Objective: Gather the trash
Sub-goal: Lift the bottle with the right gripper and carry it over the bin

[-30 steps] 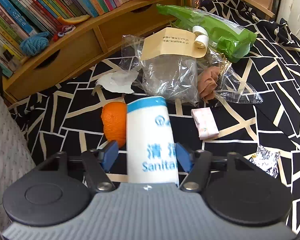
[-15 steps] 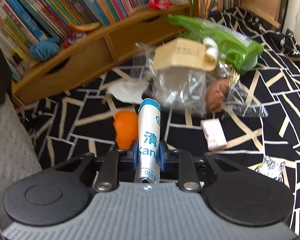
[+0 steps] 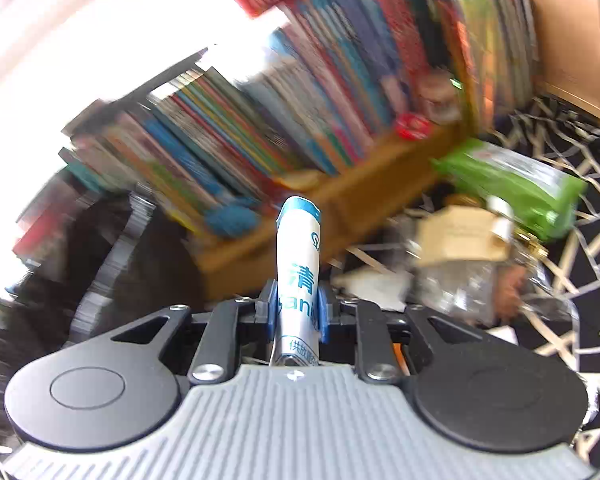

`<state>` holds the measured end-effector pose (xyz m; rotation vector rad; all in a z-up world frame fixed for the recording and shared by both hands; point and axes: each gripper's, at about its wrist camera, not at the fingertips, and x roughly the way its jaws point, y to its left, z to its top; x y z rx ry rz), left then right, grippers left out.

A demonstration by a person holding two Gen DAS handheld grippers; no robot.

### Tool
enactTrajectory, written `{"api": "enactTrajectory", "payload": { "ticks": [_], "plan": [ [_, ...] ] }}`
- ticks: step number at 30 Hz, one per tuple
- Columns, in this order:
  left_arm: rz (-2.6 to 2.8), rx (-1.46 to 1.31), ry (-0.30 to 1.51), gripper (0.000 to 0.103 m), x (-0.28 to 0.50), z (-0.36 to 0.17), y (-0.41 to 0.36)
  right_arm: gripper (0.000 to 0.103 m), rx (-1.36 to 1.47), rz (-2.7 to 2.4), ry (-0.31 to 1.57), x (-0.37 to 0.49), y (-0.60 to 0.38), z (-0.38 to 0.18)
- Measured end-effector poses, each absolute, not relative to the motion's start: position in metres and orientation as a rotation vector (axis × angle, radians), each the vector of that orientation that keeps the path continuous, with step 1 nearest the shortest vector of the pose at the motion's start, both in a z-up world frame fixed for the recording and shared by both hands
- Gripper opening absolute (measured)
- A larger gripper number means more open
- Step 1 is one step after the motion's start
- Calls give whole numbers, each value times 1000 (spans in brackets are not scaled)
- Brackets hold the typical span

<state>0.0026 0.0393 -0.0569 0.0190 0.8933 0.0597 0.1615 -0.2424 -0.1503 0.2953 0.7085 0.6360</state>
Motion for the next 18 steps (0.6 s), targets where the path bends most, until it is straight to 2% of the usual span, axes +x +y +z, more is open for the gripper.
{"api": "enactTrajectory", "payload": {
  "ticks": [11,18],
  "plan": [
    [60,16,895,33,3,-58,40,24,342,749,589,148,-243,-117],
    [61,12,898,33,3,-58,41,24,318,912,490,131,-234,-67]
  ]
}}
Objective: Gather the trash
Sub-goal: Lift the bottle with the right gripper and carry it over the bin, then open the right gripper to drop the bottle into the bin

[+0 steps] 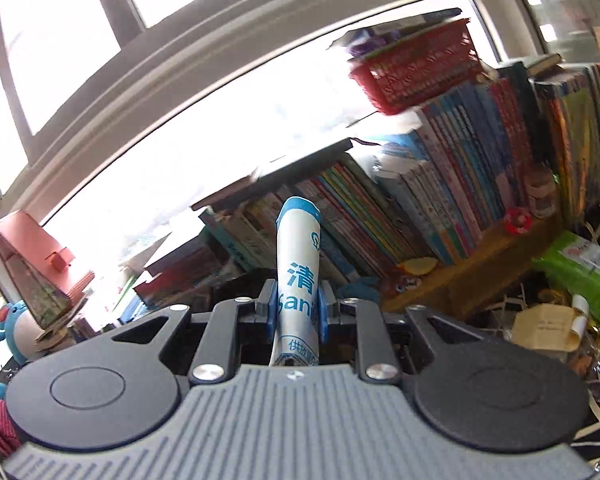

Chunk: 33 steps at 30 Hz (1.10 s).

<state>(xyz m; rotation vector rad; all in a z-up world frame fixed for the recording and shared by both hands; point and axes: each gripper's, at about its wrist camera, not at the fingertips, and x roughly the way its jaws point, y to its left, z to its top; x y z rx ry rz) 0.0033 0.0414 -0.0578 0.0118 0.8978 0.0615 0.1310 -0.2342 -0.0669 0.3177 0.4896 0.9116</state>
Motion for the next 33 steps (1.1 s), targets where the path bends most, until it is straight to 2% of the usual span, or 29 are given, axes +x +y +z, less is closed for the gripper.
{"api": "enactTrajectory", "payload": {
  "ticks": [5,13,22,28,33],
  "plan": [
    [70,14,899,33,3,-57,39,24,264,1045,493,119,-210,-54],
    [84,19,903,34,4,-57,37,26,252,1127,586,111,-196,-80],
    [86,20,904,35,5,-57,36,52,274,1200,603,110,-194,-83],
    [87,21,904,35,5,-58,36,51,273,1191,614,112,-194,-84],
    [86,22,905,36,5,-58,36,59,270,1176,609,112,-197,-84]
  ]
}}
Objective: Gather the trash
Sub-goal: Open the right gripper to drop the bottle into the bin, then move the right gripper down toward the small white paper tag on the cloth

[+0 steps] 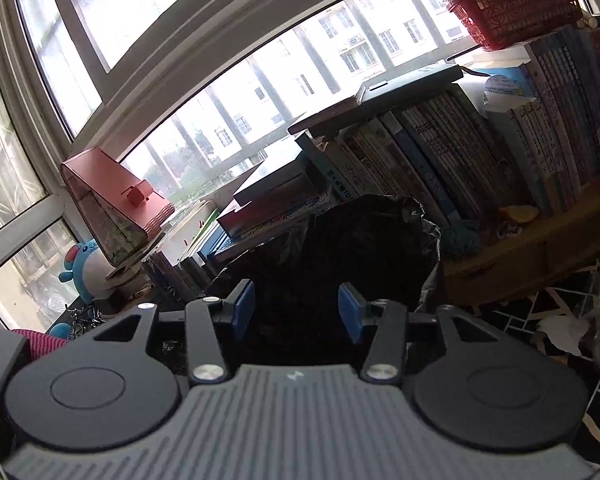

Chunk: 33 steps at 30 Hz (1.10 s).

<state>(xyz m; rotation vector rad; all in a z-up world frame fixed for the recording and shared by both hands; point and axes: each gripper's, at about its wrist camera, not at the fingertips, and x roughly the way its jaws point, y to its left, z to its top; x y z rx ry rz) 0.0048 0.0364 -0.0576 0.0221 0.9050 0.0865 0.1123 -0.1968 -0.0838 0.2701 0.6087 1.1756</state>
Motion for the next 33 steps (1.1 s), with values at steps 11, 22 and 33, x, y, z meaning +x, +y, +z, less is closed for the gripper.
{"api": "enactTrajectory", "payload": {
  "ticks": [11,22,33],
  "plan": [
    [88,23,907,38,5,-58,37,67,287,1103,599,120,-205,-86],
    [90,21,910,40,4,-59,39,74,289,1050,591,124,-209,-88],
    [118,5,920,45,4,-59,43,81,333,903,580,143,-229,-93]
  ]
}}
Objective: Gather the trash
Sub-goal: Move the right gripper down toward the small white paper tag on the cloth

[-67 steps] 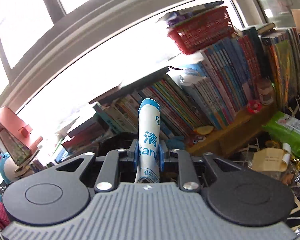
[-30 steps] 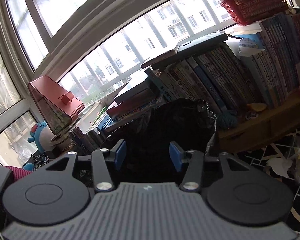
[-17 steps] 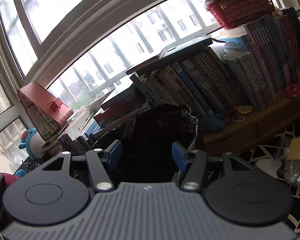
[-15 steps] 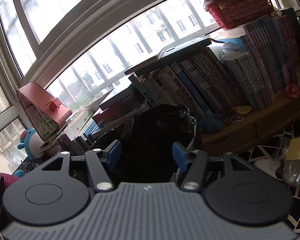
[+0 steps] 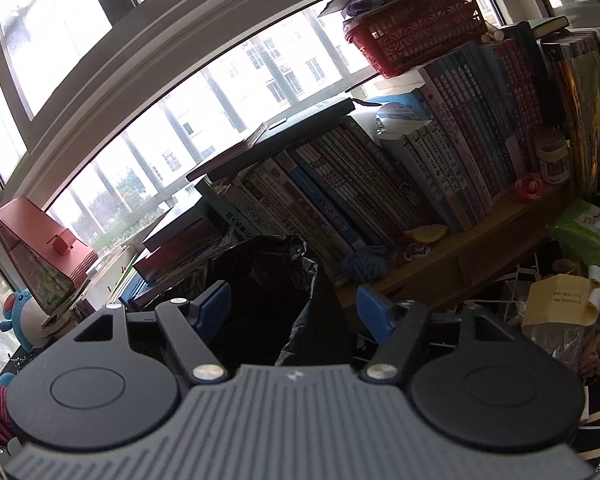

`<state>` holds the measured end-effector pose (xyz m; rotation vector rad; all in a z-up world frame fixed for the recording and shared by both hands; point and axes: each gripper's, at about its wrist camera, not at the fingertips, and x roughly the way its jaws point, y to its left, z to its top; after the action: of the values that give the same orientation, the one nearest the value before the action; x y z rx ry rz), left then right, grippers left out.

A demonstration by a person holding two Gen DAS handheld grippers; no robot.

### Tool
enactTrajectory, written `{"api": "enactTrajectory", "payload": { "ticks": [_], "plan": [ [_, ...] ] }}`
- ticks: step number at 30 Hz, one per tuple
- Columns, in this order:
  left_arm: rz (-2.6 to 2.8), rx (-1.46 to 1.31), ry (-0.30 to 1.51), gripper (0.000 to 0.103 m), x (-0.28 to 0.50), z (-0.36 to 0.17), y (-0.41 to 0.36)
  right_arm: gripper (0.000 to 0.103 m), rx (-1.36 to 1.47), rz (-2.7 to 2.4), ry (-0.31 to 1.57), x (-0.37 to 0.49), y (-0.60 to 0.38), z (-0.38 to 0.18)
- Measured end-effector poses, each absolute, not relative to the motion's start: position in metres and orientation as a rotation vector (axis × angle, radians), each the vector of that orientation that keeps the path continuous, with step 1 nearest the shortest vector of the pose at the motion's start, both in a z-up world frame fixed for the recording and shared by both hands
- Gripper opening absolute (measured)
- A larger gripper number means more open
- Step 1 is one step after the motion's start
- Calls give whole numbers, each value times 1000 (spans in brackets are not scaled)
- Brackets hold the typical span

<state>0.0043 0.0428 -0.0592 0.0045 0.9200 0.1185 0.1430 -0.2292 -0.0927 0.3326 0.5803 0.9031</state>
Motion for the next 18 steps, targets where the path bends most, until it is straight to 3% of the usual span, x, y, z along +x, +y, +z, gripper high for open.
{"api": "enactTrajectory", "payload": {
  "ticks": [18],
  "plan": [
    [139,-33,924,51,6,-56,47,85,406,454,684,200,-286,-137]
  ]
}}
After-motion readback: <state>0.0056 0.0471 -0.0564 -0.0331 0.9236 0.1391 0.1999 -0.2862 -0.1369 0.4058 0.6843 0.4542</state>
